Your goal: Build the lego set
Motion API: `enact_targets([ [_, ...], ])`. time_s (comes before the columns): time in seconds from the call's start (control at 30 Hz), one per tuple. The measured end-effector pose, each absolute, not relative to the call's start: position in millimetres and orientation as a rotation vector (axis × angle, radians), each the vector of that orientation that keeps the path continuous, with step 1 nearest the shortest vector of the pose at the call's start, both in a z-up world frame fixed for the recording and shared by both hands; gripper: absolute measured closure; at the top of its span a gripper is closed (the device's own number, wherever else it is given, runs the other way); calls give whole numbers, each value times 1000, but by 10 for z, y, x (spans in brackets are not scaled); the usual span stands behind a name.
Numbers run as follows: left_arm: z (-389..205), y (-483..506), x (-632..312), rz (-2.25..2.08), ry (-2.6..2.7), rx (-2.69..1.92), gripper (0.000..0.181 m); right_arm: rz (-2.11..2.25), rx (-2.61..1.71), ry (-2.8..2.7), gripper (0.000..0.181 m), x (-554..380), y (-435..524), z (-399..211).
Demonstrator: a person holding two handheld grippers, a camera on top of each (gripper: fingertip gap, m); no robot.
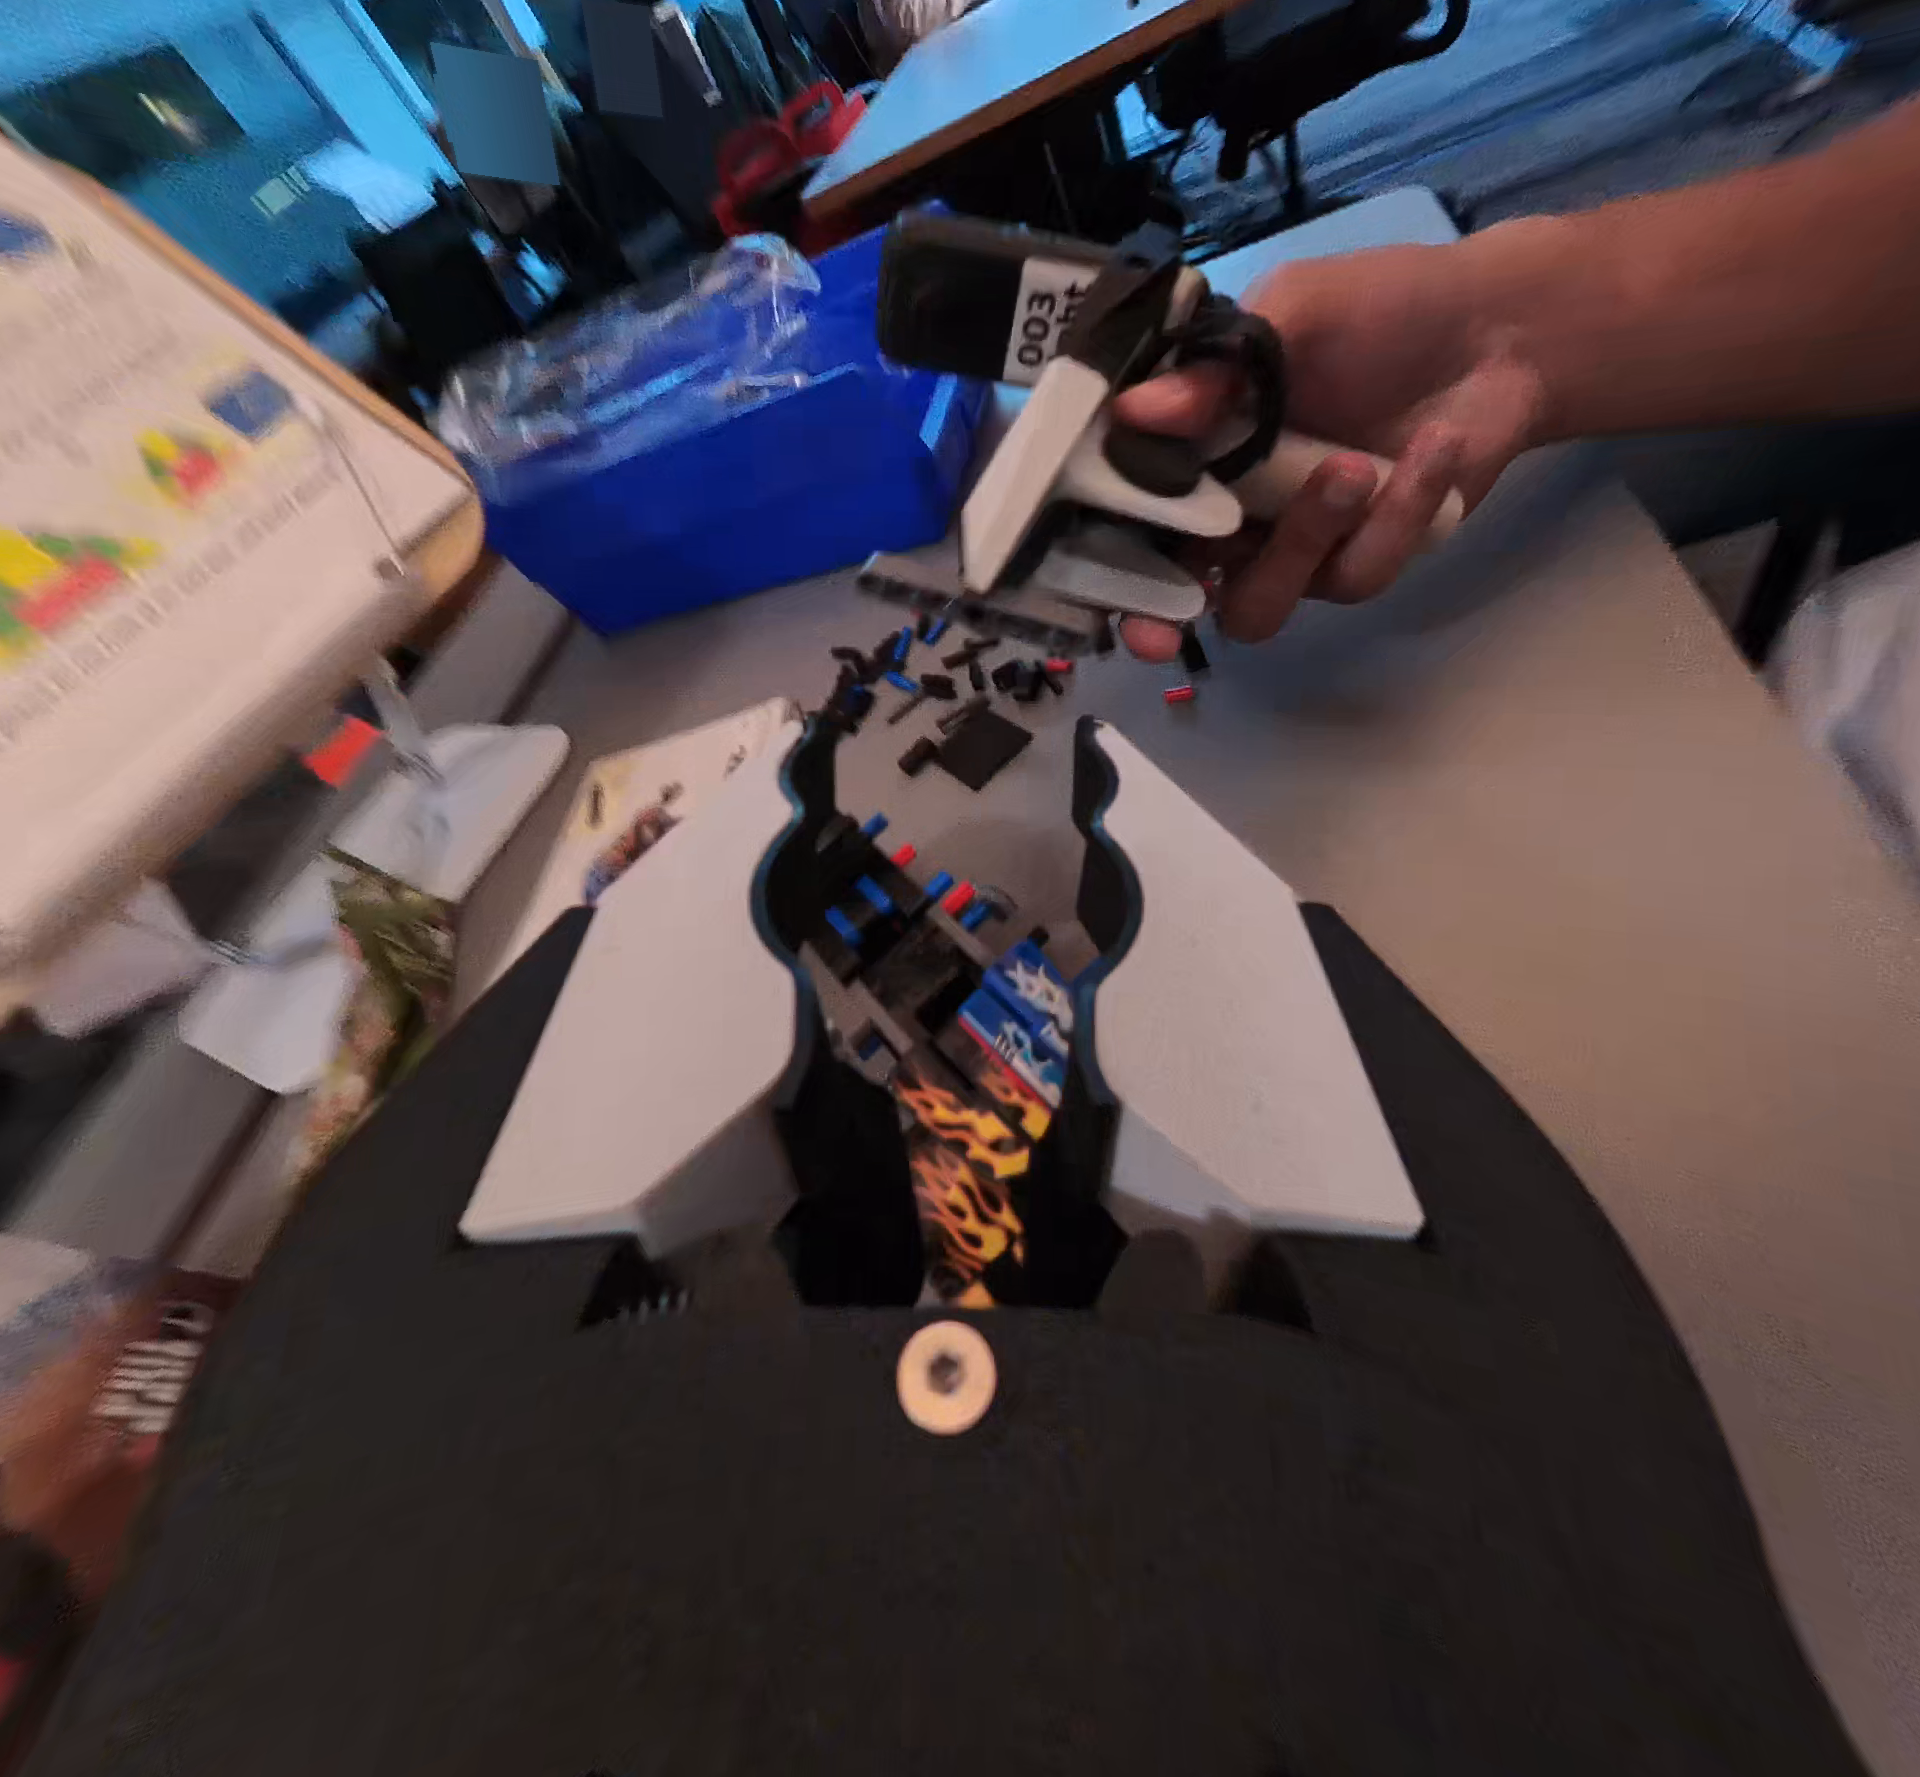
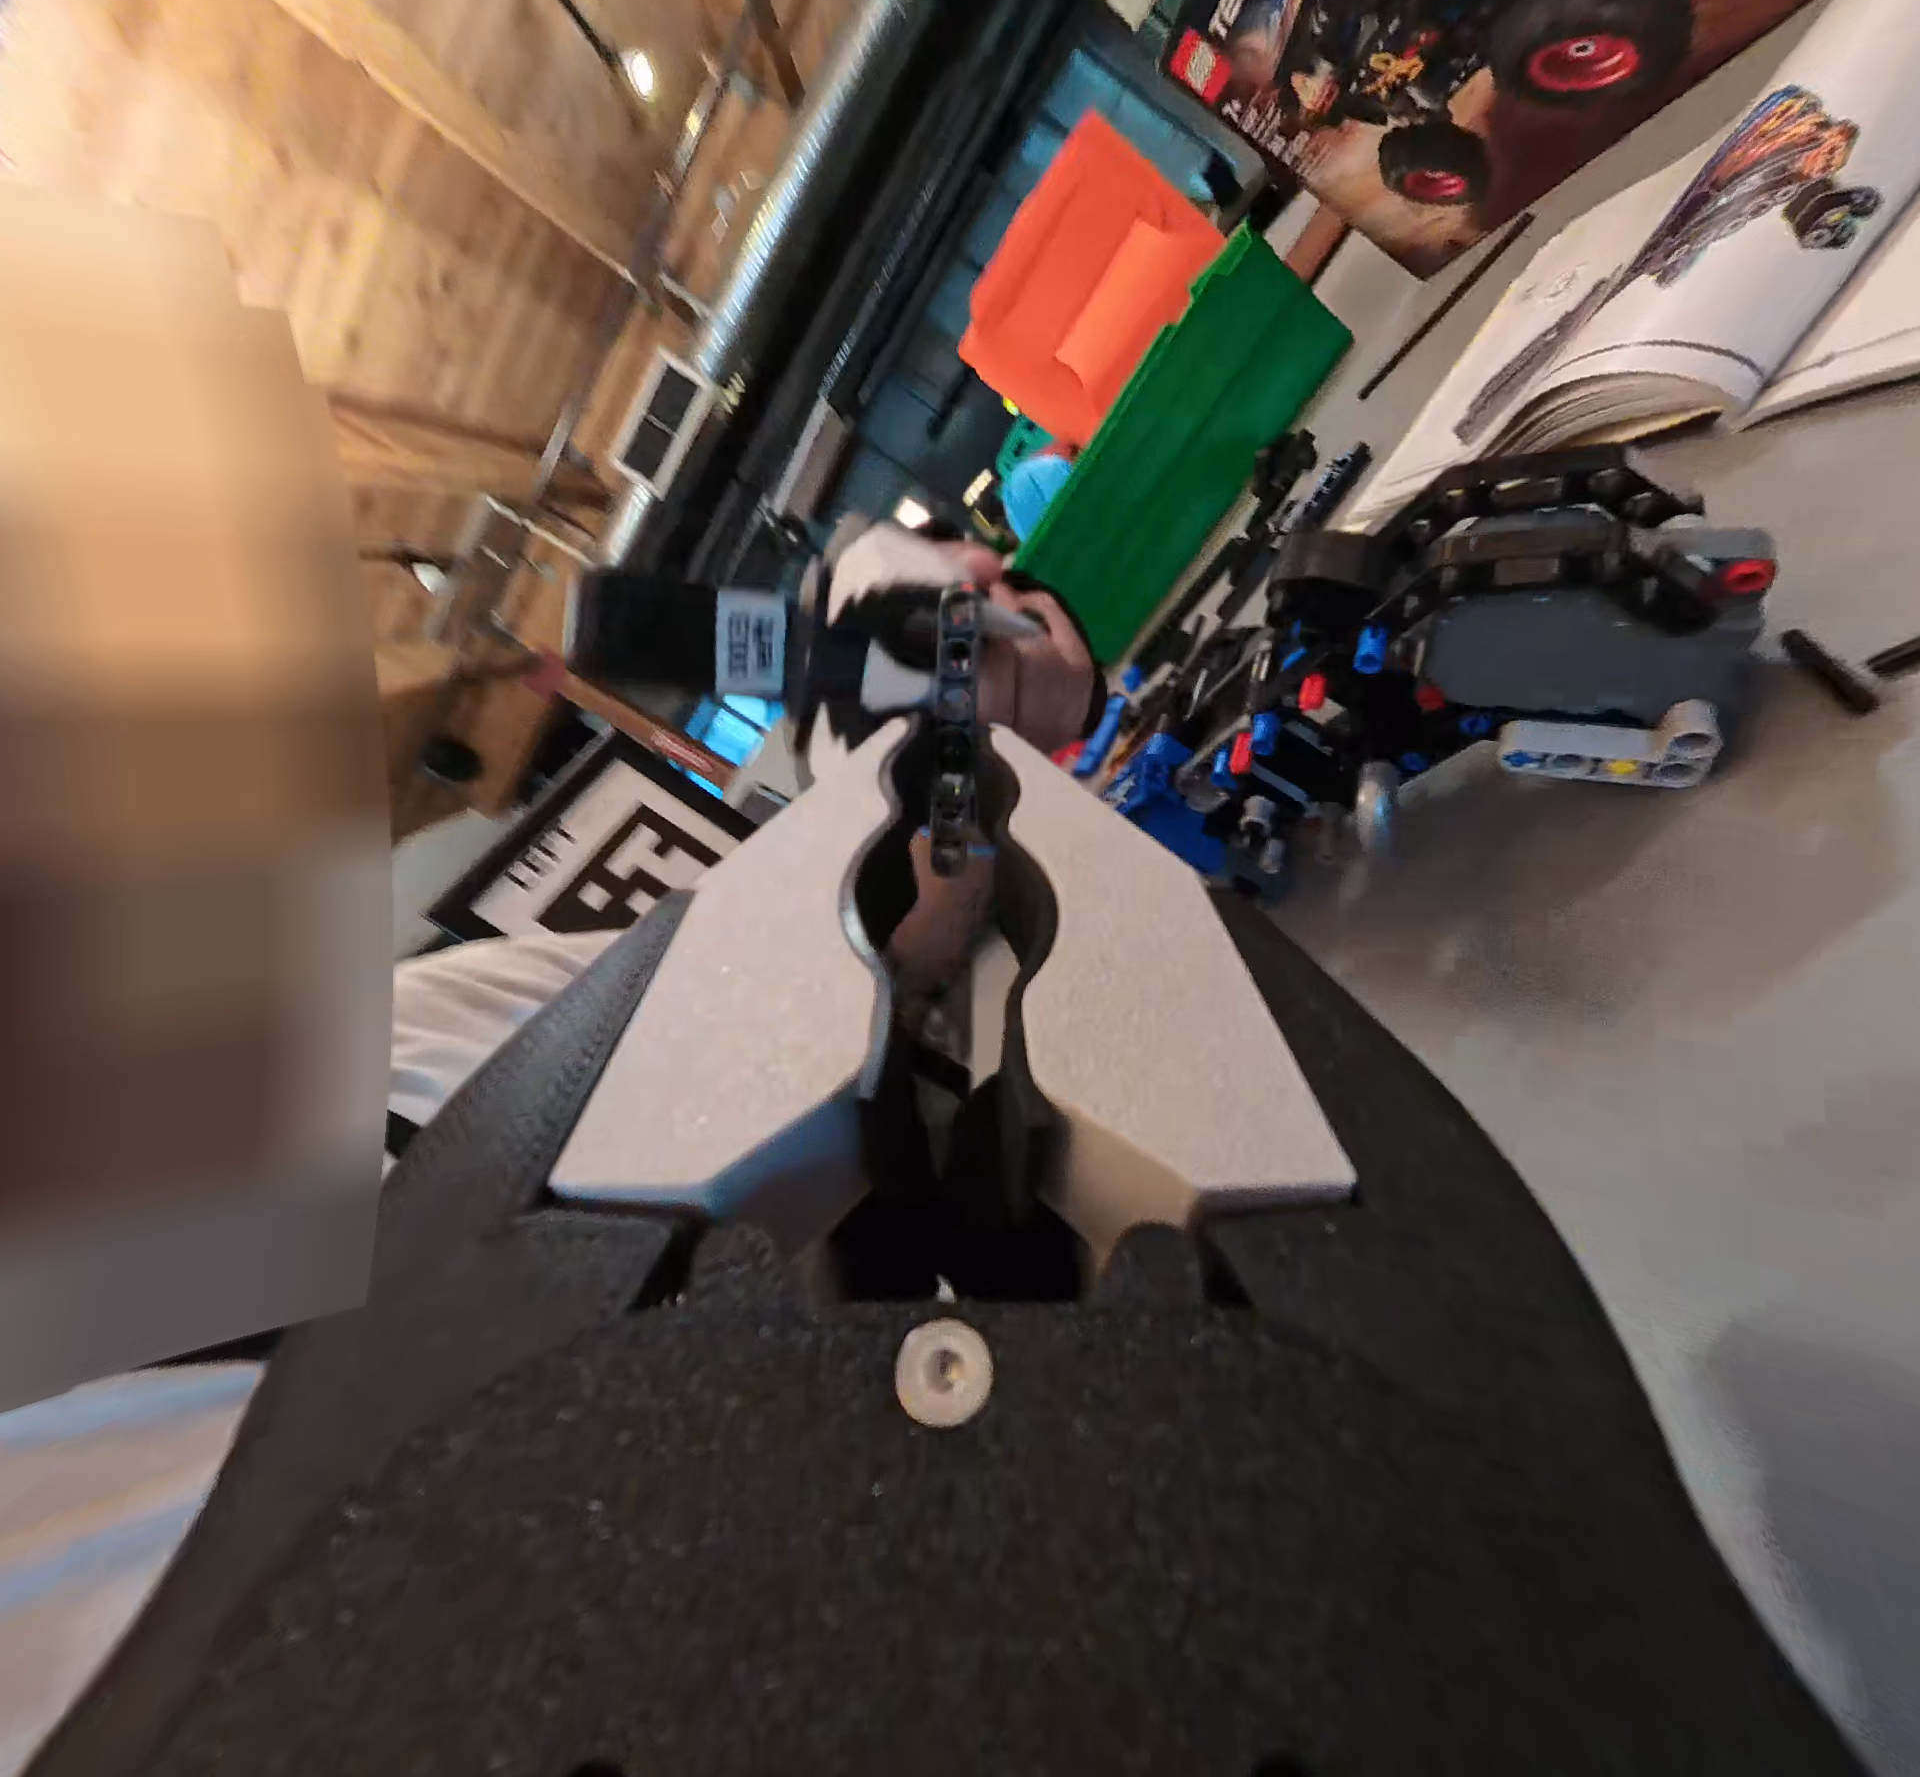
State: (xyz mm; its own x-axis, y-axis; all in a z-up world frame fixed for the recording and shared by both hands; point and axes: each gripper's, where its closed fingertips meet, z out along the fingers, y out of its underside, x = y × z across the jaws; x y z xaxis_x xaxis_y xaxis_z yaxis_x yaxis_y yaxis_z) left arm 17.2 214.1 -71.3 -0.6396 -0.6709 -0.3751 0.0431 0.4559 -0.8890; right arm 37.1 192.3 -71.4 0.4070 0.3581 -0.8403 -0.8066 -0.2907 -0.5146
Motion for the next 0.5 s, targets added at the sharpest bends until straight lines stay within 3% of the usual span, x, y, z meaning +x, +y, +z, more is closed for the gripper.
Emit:
enact_targets([
  [0.13, -761, 1906, 151, -1124, 1933, -488, 124, 1203, -1349, 580, 176, 393, 2002, -793],
  [0.5, -895, 2007, 280, -1089, 1882, -708, 175, 1164, -1215, 695, 175, 333, 2069, -739],
])
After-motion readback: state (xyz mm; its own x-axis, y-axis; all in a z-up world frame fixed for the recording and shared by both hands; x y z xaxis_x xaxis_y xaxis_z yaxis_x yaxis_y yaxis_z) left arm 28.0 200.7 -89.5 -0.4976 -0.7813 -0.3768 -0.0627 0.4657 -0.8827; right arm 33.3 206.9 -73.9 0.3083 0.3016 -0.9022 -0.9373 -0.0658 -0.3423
